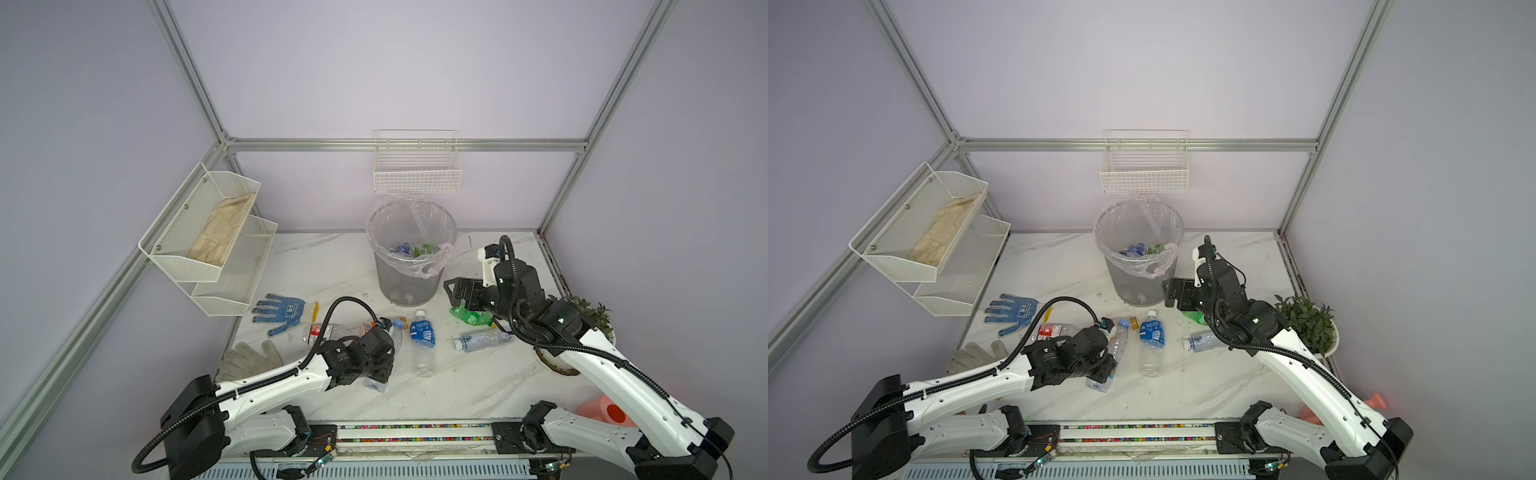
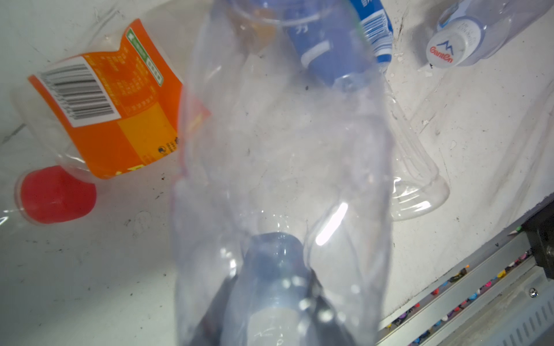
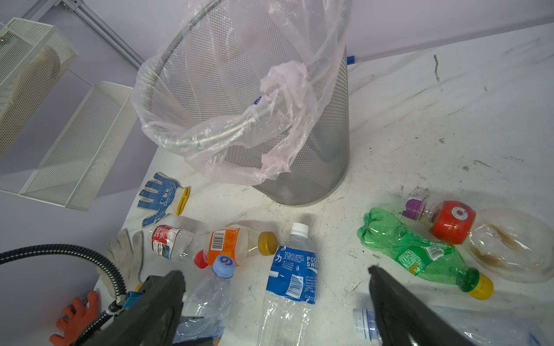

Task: Throw the plastic bottles in the bin
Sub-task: 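Close the left gripper on the pink-labelled clear bottle and lift it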

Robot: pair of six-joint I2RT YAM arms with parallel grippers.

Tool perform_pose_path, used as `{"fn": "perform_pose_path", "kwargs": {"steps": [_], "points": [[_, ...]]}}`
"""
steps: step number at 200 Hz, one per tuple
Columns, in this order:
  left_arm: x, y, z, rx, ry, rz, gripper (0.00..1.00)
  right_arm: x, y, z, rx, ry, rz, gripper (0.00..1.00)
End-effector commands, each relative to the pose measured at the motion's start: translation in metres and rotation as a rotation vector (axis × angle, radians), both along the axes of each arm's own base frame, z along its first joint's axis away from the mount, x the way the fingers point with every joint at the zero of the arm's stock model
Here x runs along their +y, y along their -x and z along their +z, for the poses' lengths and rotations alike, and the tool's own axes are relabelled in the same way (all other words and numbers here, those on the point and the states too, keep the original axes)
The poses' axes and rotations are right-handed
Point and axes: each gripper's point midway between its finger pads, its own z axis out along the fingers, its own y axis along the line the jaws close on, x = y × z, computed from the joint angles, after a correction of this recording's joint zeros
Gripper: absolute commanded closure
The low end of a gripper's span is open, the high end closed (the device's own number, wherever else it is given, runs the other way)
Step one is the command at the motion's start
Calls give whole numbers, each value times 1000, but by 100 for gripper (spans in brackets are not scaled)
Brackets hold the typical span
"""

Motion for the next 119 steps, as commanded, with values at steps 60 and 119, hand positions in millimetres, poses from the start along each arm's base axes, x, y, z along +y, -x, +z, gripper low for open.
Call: {"fn": "perform_pose_path", "kwargs": {"steps": [60, 119], "points": [[-13, -21, 115, -262, 186, -17, 74, -4, 3, -1, -4, -15, -16, 3], [-6, -24, 167, -389, 246, -20, 74, -7, 4, -6, 6, -13, -29, 3]]}}
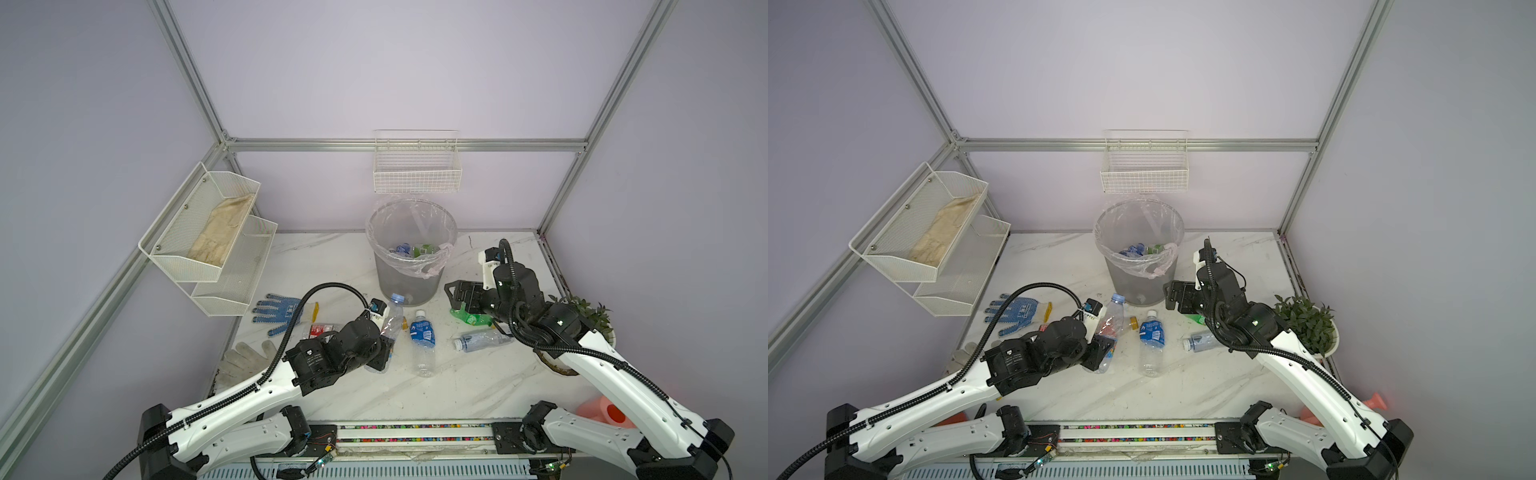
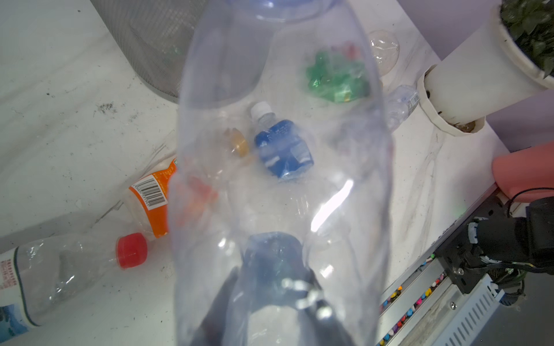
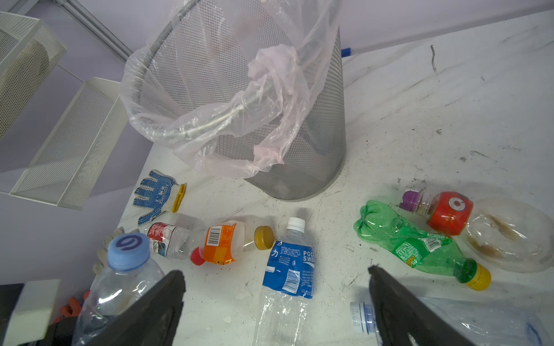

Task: Throw the plastic bottles in the bin
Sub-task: 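Close the left gripper on the pink-labelled clear bottle and lift it, then carry the pink-labelled bottle with the left gripper up over the bin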

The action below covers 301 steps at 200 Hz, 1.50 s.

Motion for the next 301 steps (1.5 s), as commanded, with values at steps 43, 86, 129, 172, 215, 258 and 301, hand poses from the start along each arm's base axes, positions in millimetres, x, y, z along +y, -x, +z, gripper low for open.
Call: {"fn": "perform_pose_path", "kwargs": {"steps": [43, 86, 129, 172, 215, 258, 301], "points": [[3, -11, 98, -225, 95, -9, 74, -4, 3, -2, -2, -14, -15, 3], [5, -15, 131, -307, 102, -13, 75, -4, 5, -8, 10, -13, -15, 3], [4, -21, 165, -384, 103, -13, 75, -6, 8, -15, 20, -12, -18, 3], [3, -26, 201, -475, 133, -11, 76, -7, 10, -25, 36, -10, -17, 3], [-1, -29, 240, -577, 150, -24, 76, -7, 14, -35, 53, -18, -12, 3], [-6, -34, 278, -670, 174, -28, 75, -7, 18, -46, 76, -27, -12, 3], [-12, -39, 308, -753, 185, -26, 74, -8, 21, -51, 88, -23, -6, 3]]}}
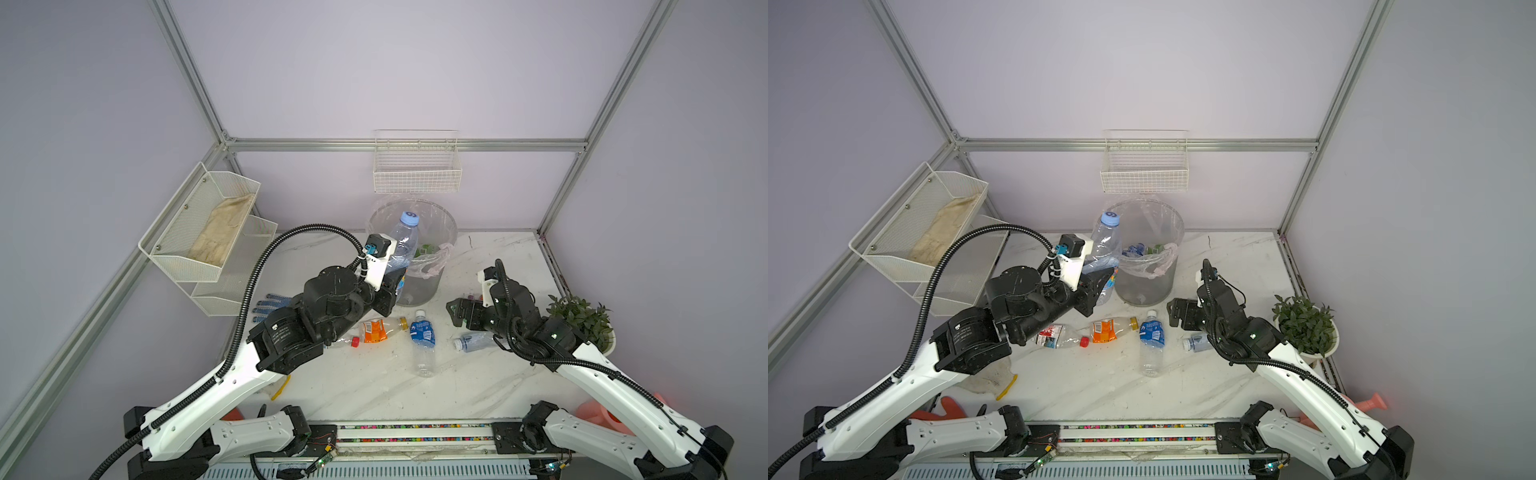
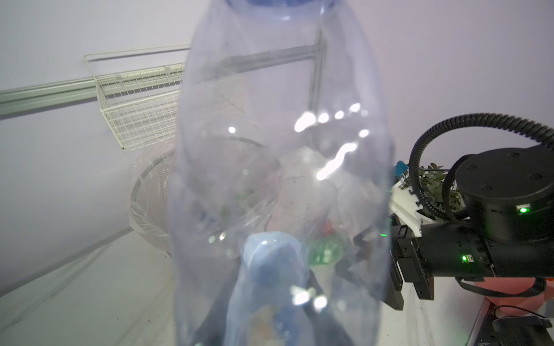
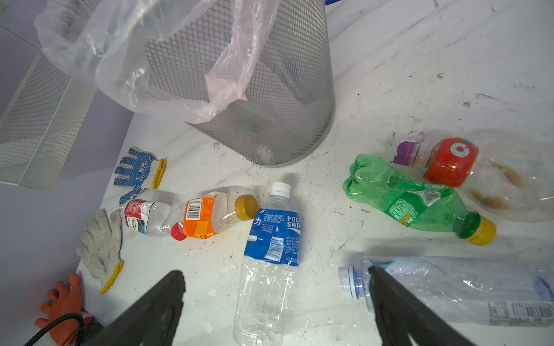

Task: Throw the plastic bottles in the bin
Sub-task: 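Carry the pink-labelled bottle with the left gripper up over the bin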

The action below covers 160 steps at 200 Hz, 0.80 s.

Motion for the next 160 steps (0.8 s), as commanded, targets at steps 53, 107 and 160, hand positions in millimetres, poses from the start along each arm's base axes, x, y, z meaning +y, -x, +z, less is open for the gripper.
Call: {"fn": "perform_pose_path", "kwargs": {"steps": [53, 107, 160], "points": [[-1, -4, 95, -227, 97, 13, 74, 0, 4, -1, -6, -29, 3, 3], [-3, -13, 116, -274, 101, 36, 71, -2, 5, -3, -1, -20, -2, 3], [-2, -18, 131, -299, 113, 42, 71, -5, 9, -2, -2, -26, -3, 3]]}}
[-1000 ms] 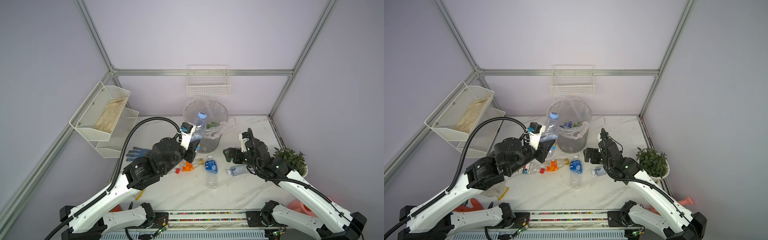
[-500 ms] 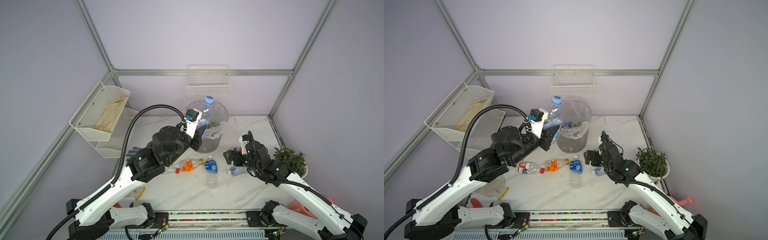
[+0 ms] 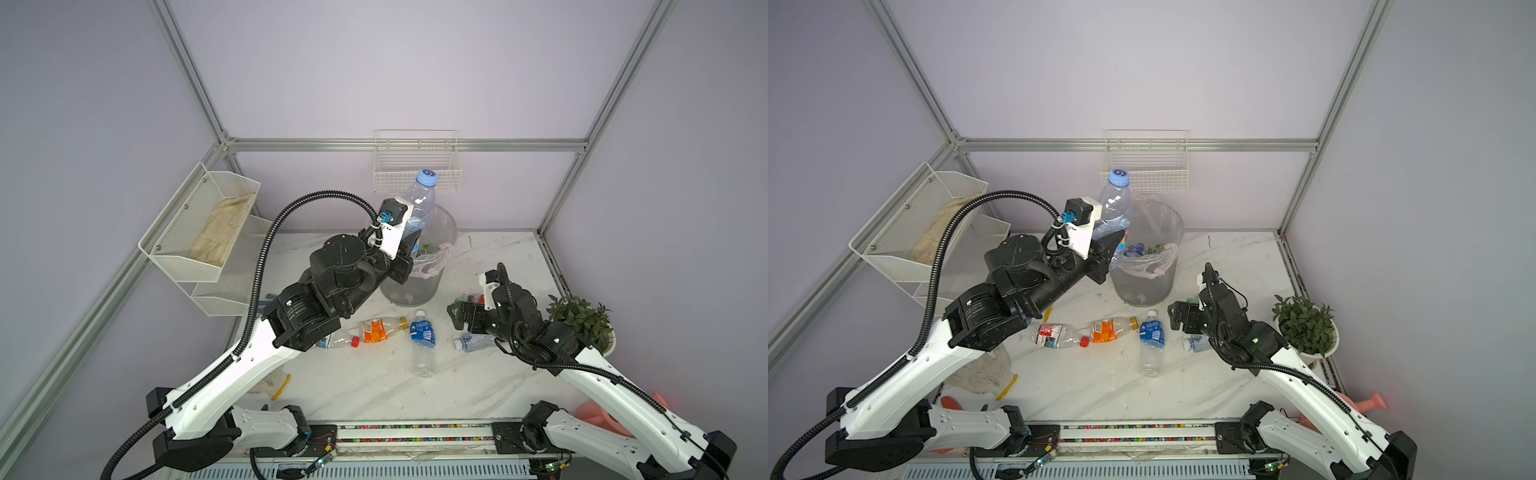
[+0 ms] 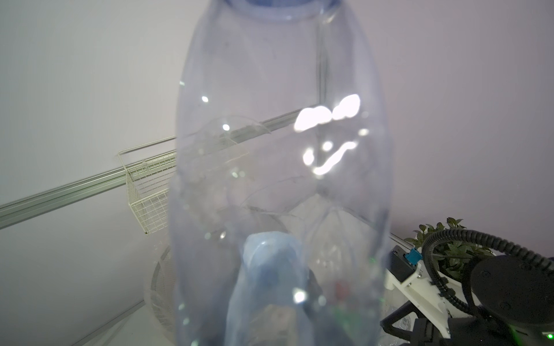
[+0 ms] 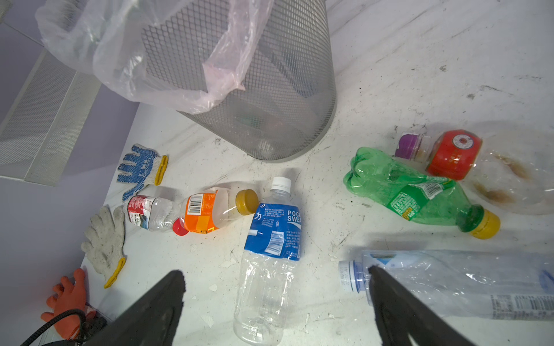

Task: Throw the plastic bottles in the bin
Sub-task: 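Carry the pink-labelled bottle with the left gripper up over the bin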

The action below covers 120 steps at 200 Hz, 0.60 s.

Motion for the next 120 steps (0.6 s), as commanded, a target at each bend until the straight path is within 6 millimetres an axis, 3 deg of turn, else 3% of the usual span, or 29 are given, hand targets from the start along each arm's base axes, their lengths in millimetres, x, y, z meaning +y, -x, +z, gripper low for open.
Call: {"fn": "perform_pose_path", "kwargs": {"steps": [1, 66, 120], "points": [[18, 8, 59, -119, 91, 9, 71, -3, 3, 0, 0, -10, -8, 3], [18, -14, 64, -109, 111, 13, 70, -5, 6, -1, 4, -8, -10, 3], [15, -40, 57, -72, 122, 15, 70, -5, 6, -3, 9, -1, -7, 3]]}}
